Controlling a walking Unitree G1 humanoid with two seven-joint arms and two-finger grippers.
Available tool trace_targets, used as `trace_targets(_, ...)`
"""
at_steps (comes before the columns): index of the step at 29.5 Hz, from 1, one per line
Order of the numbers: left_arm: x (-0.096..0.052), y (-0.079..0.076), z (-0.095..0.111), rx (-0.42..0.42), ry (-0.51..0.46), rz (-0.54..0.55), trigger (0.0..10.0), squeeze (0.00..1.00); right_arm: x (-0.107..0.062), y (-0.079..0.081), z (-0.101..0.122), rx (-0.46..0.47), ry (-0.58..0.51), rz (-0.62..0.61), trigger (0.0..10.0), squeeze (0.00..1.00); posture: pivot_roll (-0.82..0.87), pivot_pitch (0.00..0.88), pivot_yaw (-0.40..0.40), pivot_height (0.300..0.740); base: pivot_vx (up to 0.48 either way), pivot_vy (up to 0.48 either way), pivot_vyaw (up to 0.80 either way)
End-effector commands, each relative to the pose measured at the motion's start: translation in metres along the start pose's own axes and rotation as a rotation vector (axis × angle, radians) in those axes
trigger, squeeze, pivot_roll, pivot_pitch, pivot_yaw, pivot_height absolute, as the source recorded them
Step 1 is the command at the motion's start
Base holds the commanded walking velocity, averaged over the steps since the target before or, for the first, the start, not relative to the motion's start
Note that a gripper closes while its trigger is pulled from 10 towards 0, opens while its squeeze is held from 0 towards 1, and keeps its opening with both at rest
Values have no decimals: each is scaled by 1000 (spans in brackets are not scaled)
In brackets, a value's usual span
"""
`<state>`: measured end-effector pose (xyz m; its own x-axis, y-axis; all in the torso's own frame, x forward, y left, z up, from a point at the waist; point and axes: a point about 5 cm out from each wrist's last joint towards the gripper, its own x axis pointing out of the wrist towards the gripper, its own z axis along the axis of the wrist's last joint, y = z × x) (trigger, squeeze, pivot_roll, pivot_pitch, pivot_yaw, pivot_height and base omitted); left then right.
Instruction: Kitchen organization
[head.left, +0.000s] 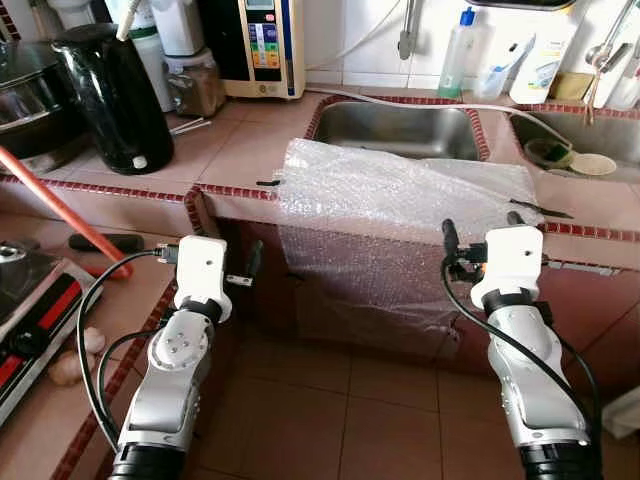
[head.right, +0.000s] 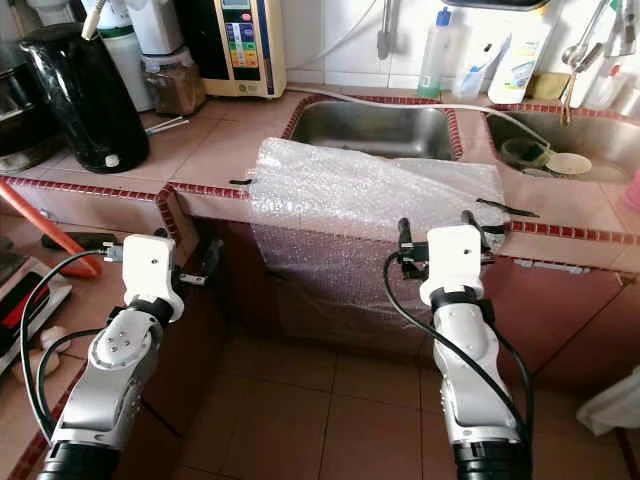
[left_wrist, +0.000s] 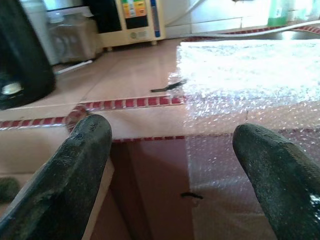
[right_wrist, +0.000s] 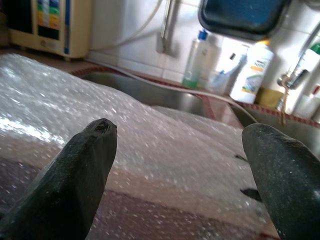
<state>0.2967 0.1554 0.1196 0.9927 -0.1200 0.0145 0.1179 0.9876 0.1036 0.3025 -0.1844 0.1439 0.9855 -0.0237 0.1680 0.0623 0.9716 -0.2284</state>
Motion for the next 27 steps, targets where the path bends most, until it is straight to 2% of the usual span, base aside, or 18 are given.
trace_targets(1,1,-1,-1,-3,2,-18,10000,0,1,-1,-2,-3,7,2,10000,0,15,0,32,740,0,0,-800)
trace_targets(15,-1,-8,-8,-30,20,-77,10000,0,-1,-1,-4,-3,19,7,10000,0,8,0,30,740,0,0,-776)
trace_targets(27,-4,-9,-14,-35,44,-95,10000,0,-2,-3,-5,-3,25,1,10000,0,1,0,31,740,0,-342,-745)
